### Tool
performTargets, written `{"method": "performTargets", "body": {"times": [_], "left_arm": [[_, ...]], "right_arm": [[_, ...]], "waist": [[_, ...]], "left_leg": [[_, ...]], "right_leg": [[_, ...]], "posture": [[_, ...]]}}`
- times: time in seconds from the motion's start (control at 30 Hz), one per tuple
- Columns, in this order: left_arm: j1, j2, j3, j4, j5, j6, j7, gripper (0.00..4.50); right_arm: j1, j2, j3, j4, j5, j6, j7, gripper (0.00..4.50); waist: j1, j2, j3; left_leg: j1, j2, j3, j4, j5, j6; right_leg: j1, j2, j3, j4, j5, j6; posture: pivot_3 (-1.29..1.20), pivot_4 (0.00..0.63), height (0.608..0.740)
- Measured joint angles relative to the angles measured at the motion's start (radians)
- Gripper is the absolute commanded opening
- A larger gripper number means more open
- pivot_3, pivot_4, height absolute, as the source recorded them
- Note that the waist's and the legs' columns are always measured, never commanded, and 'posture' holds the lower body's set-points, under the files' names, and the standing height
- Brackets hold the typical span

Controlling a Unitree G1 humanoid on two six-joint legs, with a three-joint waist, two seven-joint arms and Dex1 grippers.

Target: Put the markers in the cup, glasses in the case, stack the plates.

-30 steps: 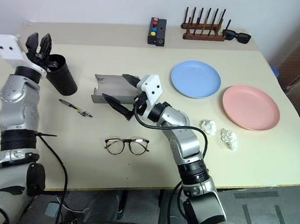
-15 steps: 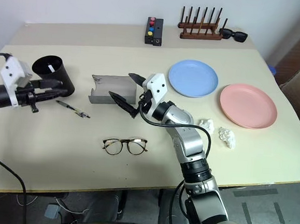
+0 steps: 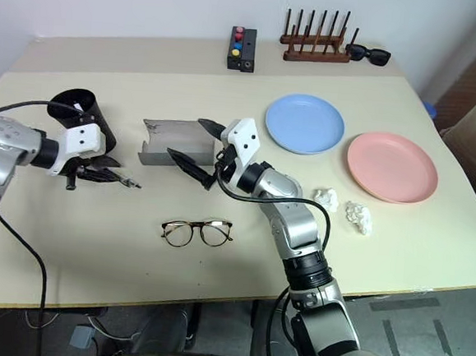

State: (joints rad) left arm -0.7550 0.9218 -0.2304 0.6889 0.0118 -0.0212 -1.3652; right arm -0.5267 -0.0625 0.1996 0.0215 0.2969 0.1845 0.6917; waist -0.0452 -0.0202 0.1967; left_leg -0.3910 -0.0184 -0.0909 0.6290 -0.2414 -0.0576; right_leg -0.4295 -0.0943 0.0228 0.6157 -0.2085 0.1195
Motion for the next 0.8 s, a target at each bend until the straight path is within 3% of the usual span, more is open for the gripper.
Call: {"method": "performTargets", "body": {"times": [0.07, 0.17, 0.23, 0.5, 0.7, 0.8], "left_arm": [[-0.047, -0.015, -0.021, 0.063, 0.024, -0.029, -0.024, 1.61], [-0.083, -0.033, -0.031, 0.121, 0.047, -0.068, -0.053, 0.82], [-0.092, -0.04, -0.03, 0.145, 0.048, -0.087, -0.061, 0.05], [-0.081, -0.054, -0.021, 0.148, 0.064, -0.105, -0.058, 0.05], [0.031, -0.008, 0.02, -0.01, 0.017, -0.055, -0.109, 0.05], [0.055, 0.017, 0.02, -0.061, 0.004, -0.02, -0.135, 0.81]], "right_arm": [[0.003, -0.001, 0.0, -0.001, 0.0, 0.0, -0.003, 4.5], [0.005, -0.002, 0.0, -0.001, 0.0, 0.0, -0.008, 4.5], [0.006, -0.003, 0.0, -0.001, 0.0, 0.0, -0.01, 4.5], [0.008, -0.007, 0.0, -0.008, 0.0, 0.001, -0.016, 4.5], [0.008, -0.006, 0.001, -0.008, 0.0, 0.004, -0.015, 4.5], [0.007, -0.004, 0.001, -0.007, 0.0, 0.004, -0.011, 4.5]], "waist": [[0.001, 0.0, 0.0], [0.001, 0.0, 0.0], [0.003, 0.0, 0.0], [-0.003, 0.0, 0.0], [-0.014, 0.0, 0.0], [-0.013, 0.0, 0.0]], "left_leg": [[0.0, 0.0, 0.0, 0.0, 0.0, 0.0], [0.0, 0.0, 0.0, 0.001, 0.0, 0.0], [0.001, 0.0, 0.0, 0.002, 0.0, 0.0], [0.001, 0.0, 0.0, 0.001, 0.0, 0.0], [0.001, 0.0, 0.0, 0.001, 0.0, 0.001], [0.001, 0.0, 0.0, 0.001, 0.0, 0.001]], "right_leg": [[0.0, 0.0, 0.0, 0.0, 0.0, 0.0], [0.0, 0.0, 0.0, 0.001, 0.0, 0.0], [0.0, 0.0, 0.0, 0.003, 0.0, 0.0], [0.0, 0.0, 0.001, 0.003, 0.0, 0.0], [0.0, 0.0, 0.001, 0.003, 0.0, 0.0], [0.0, 0.0, 0.001, 0.004, 0.0, 0.0]], "posture": [[0.0, 0.15, 0.734], [0.0, 0.15, 0.734], [0.0, 0.15, 0.734], [0.0, 0.15, 0.734], [0.0, 0.15, 0.734], [0.0, 0.15, 0.734]]}}
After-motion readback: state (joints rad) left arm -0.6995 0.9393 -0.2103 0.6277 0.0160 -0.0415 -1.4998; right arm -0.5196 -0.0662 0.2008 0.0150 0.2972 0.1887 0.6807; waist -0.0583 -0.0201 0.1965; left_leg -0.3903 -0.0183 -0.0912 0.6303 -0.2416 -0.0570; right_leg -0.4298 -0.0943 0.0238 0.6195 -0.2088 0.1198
